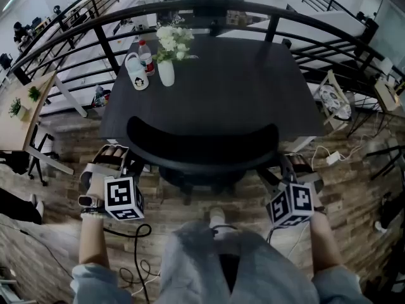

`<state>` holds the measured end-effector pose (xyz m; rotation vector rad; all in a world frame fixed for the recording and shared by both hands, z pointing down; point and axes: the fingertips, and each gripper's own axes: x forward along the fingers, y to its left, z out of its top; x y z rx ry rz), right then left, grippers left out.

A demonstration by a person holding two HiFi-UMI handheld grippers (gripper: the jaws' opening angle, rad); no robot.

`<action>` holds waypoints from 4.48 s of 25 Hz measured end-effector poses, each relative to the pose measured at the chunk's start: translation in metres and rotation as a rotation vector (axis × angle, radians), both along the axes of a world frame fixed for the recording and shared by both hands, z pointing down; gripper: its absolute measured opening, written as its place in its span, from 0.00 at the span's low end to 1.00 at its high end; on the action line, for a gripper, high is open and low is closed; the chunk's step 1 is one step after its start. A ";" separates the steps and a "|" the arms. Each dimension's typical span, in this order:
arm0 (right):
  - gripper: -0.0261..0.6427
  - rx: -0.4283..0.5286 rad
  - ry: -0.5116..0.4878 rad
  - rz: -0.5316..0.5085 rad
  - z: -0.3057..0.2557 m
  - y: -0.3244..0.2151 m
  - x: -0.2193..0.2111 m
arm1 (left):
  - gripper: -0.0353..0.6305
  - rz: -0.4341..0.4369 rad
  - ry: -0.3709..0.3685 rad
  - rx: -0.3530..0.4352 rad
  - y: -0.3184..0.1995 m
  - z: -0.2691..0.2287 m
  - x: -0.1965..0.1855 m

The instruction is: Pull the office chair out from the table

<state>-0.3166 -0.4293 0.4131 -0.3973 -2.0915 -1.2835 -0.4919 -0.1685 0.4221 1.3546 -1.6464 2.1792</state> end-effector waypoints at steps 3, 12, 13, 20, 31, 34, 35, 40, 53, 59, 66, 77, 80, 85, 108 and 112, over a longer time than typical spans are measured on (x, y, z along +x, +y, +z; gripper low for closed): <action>0.31 0.017 -0.001 -0.014 -0.001 -0.001 0.000 | 0.32 -0.001 -0.009 -0.003 0.001 0.000 -0.001; 0.32 0.032 -0.058 0.025 0.001 -0.010 -0.003 | 0.32 -0.005 -0.013 0.044 -0.006 0.002 -0.001; 0.32 0.035 -0.063 0.029 0.001 -0.011 -0.003 | 0.32 -0.003 -0.013 0.048 -0.006 0.002 0.000; 0.32 0.054 -0.070 0.050 0.003 -0.013 -0.002 | 0.32 0.007 -0.021 0.035 -0.006 0.006 0.003; 0.33 0.071 -0.058 0.109 0.005 -0.006 0.009 | 0.32 -0.009 -0.039 0.033 0.001 0.007 0.014; 0.33 0.069 -0.058 0.107 0.006 -0.002 0.020 | 0.32 -0.011 -0.035 0.033 0.005 0.007 0.026; 0.33 0.067 -0.058 0.104 0.005 0.000 0.024 | 0.32 -0.011 -0.034 0.032 0.008 0.007 0.030; 0.33 0.056 -0.074 0.086 0.004 0.011 0.048 | 0.32 -0.018 -0.038 0.035 0.018 0.006 0.053; 0.33 0.035 -0.102 0.039 0.005 0.045 0.134 | 0.32 -0.086 -0.045 0.014 0.056 0.010 0.144; 0.34 0.041 -0.109 0.029 0.005 0.055 0.174 | 0.32 -0.109 -0.041 0.033 0.072 0.009 0.195; 0.34 0.023 -0.097 0.032 0.004 0.050 0.225 | 0.32 -0.115 -0.035 0.041 0.076 0.009 0.267; 0.35 0.015 -0.121 0.047 0.006 0.071 0.301 | 0.32 -0.115 -0.032 0.041 0.095 0.012 0.338; 0.36 0.013 -0.124 0.054 0.007 0.078 0.317 | 0.32 -0.091 -0.025 0.037 0.100 0.012 0.350; 0.36 0.016 -0.127 0.070 0.009 0.093 0.337 | 0.32 -0.062 -0.027 0.047 0.112 0.012 0.364; 0.26 -0.242 -0.333 0.290 -0.029 0.127 0.373 | 0.34 -0.064 0.129 0.486 0.112 -0.031 0.391; 0.11 -0.386 -0.429 0.318 -0.045 0.152 0.388 | 0.25 -0.027 0.129 0.605 0.111 -0.059 0.420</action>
